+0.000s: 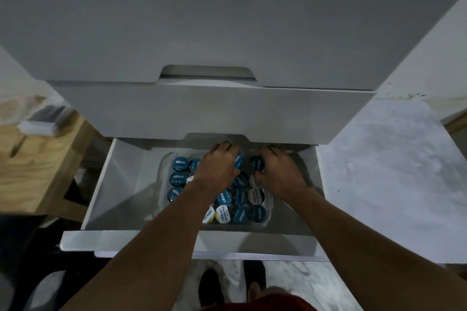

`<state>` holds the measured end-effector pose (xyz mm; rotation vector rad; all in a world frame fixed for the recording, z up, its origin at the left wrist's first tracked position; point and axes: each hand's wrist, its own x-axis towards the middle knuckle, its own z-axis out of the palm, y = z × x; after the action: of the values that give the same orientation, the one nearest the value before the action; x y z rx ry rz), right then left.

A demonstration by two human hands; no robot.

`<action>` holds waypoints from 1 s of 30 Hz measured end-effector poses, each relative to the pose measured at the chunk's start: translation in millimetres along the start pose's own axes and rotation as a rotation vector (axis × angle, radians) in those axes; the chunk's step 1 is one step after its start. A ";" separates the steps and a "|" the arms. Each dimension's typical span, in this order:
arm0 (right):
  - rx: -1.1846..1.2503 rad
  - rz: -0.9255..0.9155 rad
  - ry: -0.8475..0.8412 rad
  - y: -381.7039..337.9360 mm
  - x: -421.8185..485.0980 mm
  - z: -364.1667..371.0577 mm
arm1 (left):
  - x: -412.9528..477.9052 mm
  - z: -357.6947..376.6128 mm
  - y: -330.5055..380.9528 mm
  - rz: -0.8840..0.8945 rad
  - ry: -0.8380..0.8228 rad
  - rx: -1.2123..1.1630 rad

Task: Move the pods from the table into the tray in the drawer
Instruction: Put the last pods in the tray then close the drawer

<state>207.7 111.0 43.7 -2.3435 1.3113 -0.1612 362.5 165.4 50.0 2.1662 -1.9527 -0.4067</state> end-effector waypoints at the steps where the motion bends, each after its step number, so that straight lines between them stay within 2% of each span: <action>1: -0.004 -0.004 0.004 -0.4 0.1 1.2 | 0.5 1.3 -0.7 0.008 -0.002 -0.003; 13: -0.064 -0.014 0.034 -4.7 4.6 5.0 | 9.7 4.9 -0.9 0.055 -0.046 0.074; 17: -0.164 -0.060 0.015 -4.8 4.3 3.4 | 11.0 7.2 -0.2 0.046 -0.048 0.080; 30: -0.201 0.022 0.016 2.5 4.1 7.4 | 13.9 13.8 -3.6 0.032 -0.060 0.139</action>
<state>210.2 108.9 35.6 -2.4972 1.4186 -0.0421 362.6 152.5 34.9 2.2269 -2.1035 -0.3446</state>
